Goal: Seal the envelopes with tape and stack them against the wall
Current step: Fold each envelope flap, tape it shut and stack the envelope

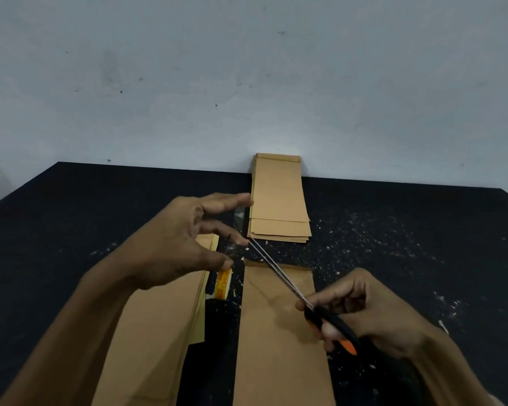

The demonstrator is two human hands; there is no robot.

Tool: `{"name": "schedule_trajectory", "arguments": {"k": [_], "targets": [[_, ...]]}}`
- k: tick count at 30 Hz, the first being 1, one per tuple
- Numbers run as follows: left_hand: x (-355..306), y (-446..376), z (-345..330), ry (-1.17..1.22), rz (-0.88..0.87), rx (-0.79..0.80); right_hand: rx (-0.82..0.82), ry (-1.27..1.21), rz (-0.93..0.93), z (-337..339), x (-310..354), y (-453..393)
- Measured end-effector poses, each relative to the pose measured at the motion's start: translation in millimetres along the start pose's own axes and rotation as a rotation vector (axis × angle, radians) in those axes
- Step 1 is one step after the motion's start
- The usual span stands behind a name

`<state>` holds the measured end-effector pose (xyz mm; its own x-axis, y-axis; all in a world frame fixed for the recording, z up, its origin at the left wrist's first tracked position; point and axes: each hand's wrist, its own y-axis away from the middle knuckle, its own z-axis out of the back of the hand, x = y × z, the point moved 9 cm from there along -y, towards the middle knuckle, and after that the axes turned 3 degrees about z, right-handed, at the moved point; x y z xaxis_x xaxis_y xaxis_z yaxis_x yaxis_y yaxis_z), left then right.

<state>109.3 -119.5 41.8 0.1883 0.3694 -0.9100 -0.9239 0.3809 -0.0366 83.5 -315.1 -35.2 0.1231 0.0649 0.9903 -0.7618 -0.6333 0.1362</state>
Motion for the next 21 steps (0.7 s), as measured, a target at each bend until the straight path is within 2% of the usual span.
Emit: {"name": "schedule_trajectory", "arguments": {"k": [7,13,21], "targets": [[5.5,-0.6,-0.6,0.060,0.018,0.033,-0.031,0.028,0.040,5.4,-1.1,-1.3],[12.8,-1.2,-19.8,0.085,0.067,0.145,-0.012,0.053,0.022,4.1,-5.6,-2.5],[13.4,-0.1,-26.6,0.076,0.078,0.181,-0.020,0.148,-0.016,6.2,-10.7,-2.6]]}}
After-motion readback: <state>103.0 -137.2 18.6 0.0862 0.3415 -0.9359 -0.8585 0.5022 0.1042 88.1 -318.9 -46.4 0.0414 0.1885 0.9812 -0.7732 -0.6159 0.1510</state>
